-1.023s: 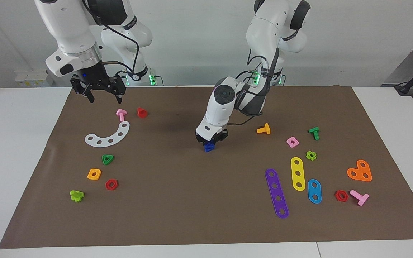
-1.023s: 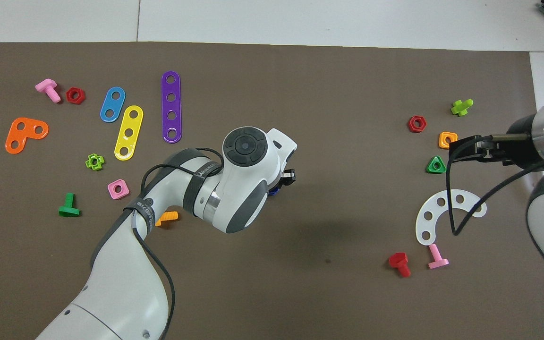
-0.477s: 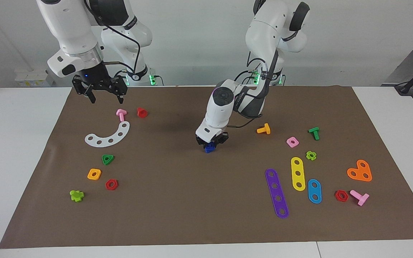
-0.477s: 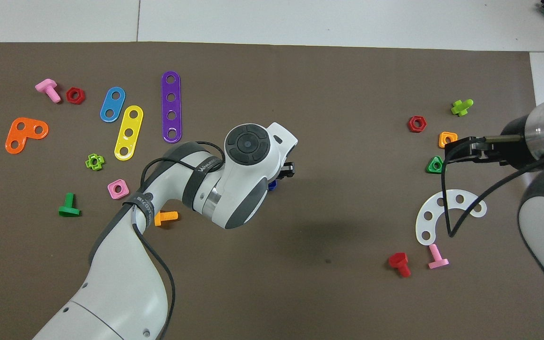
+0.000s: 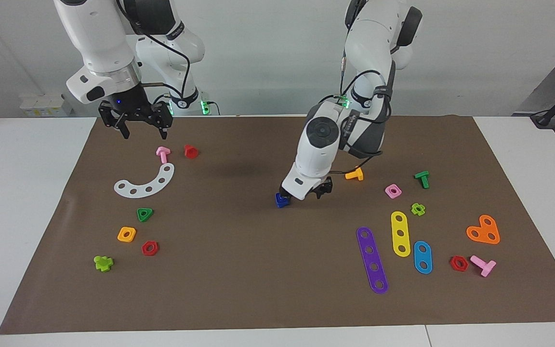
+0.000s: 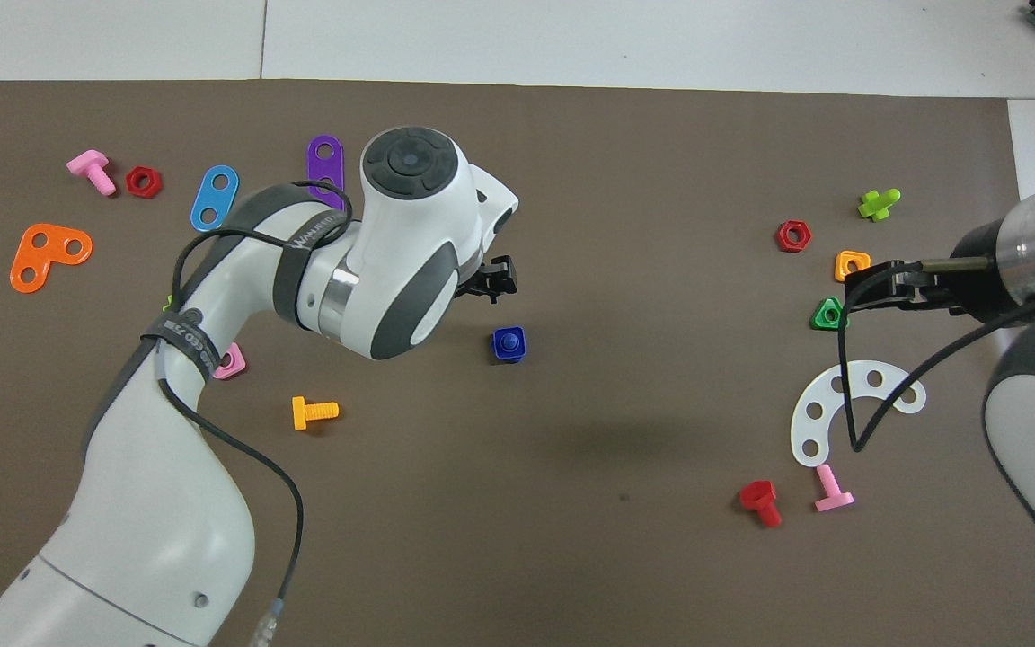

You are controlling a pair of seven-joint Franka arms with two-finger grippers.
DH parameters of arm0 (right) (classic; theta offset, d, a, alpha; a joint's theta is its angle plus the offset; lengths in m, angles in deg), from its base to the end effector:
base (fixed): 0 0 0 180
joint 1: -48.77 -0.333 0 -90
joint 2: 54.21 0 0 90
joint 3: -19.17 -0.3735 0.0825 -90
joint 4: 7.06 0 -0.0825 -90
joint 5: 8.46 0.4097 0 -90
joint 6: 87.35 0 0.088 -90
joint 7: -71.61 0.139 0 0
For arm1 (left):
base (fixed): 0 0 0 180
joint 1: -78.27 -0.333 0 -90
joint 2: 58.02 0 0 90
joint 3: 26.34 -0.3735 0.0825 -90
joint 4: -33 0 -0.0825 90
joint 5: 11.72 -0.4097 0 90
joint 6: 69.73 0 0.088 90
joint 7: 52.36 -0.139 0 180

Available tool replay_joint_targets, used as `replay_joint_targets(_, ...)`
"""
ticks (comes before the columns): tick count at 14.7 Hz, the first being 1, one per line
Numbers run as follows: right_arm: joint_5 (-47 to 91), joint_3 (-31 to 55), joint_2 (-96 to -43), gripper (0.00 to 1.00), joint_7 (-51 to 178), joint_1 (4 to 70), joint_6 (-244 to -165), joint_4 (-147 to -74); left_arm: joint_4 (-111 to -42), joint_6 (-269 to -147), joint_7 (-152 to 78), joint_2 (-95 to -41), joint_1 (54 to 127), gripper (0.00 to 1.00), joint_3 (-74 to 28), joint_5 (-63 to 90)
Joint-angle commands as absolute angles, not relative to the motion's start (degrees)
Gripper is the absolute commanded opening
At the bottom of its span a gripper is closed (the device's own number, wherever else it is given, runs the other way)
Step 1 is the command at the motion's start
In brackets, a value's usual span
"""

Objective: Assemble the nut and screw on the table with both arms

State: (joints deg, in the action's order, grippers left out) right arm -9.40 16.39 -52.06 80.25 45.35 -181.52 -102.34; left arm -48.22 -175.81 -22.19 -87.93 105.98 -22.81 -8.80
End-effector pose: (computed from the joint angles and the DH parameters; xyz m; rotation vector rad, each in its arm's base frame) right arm 0.5694 0.0602 0.6320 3.1251 -0.0649 0.0317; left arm 0.6384 -0.3842 0.3996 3.1127 0.0069 -0.1800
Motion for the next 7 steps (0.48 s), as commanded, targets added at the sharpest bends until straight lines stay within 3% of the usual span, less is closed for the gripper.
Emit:
replay_joint_targets(1, -9.08, 16.10, -52.02, 1.00, 78.99, 46.05, -180.26, -102.25, -45.84, -171.86, -29.74, -86.43, 100.27, 1.00, -22.38, -10.05)
replay_joint_targets(4, -9.08, 16.10, -51.75, 1.00, 79.08, 45.96, -180.17, -102.86, -49.96, -168.61, -42.05, -79.93, 93.41, 1.00, -22.47, -9.78)
replay_joint_targets(7, -9.08, 16.10, -51.75, 1.00, 78.99, 45.96, -180.17, -102.95, -61.35, -169.47, -48.74, -70.53, 87.34, 1.00, -22.82, -10.31)
